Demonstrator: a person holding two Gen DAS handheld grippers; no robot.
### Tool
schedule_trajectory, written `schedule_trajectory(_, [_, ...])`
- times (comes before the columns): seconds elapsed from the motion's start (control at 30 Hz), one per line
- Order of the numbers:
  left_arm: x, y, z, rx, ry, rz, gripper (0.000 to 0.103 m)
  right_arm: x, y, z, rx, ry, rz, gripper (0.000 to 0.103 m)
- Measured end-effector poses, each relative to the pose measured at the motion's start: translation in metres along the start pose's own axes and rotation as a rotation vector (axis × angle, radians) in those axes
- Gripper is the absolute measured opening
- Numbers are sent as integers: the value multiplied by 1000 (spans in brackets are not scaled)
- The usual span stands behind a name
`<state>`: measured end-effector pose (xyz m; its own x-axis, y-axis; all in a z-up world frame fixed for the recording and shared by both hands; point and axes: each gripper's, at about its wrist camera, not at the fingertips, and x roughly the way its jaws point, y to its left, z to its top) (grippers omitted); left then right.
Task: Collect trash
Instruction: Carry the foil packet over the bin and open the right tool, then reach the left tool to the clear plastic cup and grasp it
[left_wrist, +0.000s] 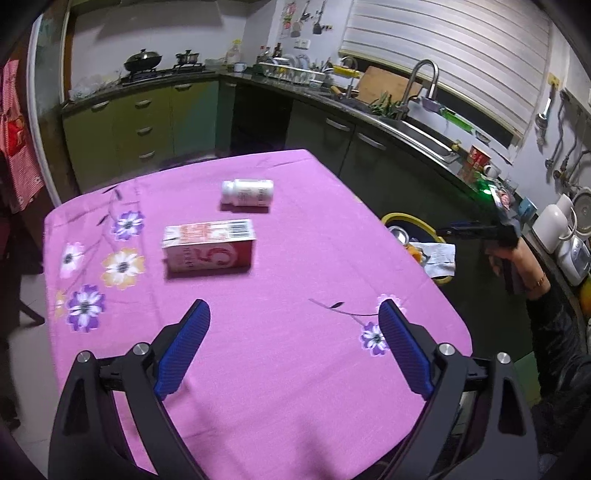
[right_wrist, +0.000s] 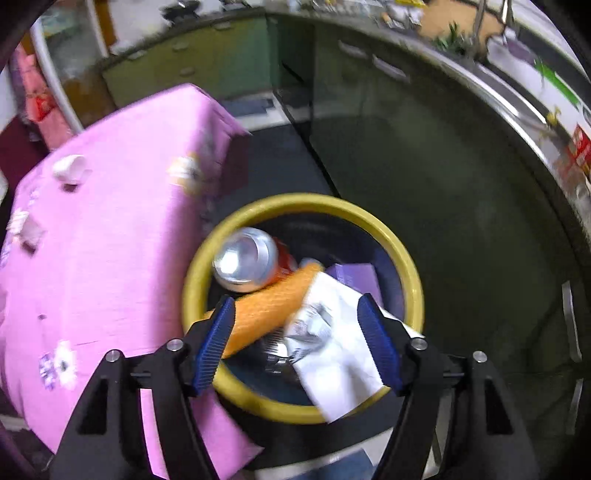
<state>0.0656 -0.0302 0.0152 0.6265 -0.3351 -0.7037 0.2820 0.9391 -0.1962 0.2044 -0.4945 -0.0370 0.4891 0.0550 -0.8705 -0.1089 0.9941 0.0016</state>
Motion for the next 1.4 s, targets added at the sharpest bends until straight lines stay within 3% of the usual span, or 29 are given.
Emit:
schedule_trajectory(0.17, [-18,34,4,8,48,91,91,-9,38,-8,-52,-33,78,69])
schedule_trajectory(0.3, [-8,56,-12,60,139,173,91,-3,57,-10,-88,-17,105,69])
schedule_trajectory(0.43, [5,89,-26,-45,193,216,91,-1,69,-10,-99,-10,111,69])
schedule_trajectory(0.63, [3,107,-42,-175,158,125,92,4,78,-11,-113,8,116,70])
schedule_trajectory(0.77, [9,105,-49,-294,118,298,92,7,84,-9,-117,16,136,70])
schedule_trajectory(0.9, [11,82,-52,-314,40,392,97,10,93,-8,-134,24,153,70])
schedule_trajectory(1.0, [21,76,-56,-341,27,562,97,12,99,-9,-150,32,165,70])
schedule_trajectory(1.07, [26,78,-59,-365,28,623,97,12,101,-10,-153,31,175,70])
schedule_trajectory(1.17, [34,85,-64,-406,33,611,98,13,102,-13,-158,35,184,70])
schedule_trajectory(1.4, [38,72,-64,-387,32,610,97,14,98,-15,-151,44,196,70])
